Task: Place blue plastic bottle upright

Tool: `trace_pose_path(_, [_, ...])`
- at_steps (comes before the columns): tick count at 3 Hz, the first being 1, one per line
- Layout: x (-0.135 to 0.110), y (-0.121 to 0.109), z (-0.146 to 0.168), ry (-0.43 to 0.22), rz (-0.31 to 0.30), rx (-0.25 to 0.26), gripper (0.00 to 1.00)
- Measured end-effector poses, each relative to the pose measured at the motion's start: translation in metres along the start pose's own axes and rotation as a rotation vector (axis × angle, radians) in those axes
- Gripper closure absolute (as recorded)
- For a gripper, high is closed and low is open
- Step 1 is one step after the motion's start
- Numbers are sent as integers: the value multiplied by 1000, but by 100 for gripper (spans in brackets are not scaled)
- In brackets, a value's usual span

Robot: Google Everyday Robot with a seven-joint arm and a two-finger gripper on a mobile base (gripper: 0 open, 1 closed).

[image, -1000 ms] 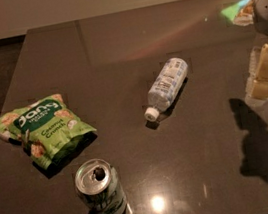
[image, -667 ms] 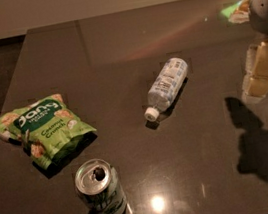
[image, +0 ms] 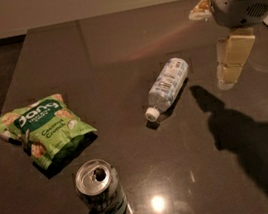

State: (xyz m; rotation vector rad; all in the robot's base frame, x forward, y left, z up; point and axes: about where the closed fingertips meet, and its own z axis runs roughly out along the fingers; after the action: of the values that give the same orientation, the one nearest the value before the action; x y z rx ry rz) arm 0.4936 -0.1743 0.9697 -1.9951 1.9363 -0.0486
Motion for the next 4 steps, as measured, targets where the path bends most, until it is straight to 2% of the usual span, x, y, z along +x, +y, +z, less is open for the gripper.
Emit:
trace_pose_path(1, [-21, -15, 19, -64, -197, -44, 0])
trace_pose_path(2, [-35, -18, 43, -106, -395, -104, 0])
trace_pose_path(3, [-43, -18, 68, -103, -571, -139, 0])
trace_pose_path(4, [-46, -17, 89, -87, -702, -156, 0])
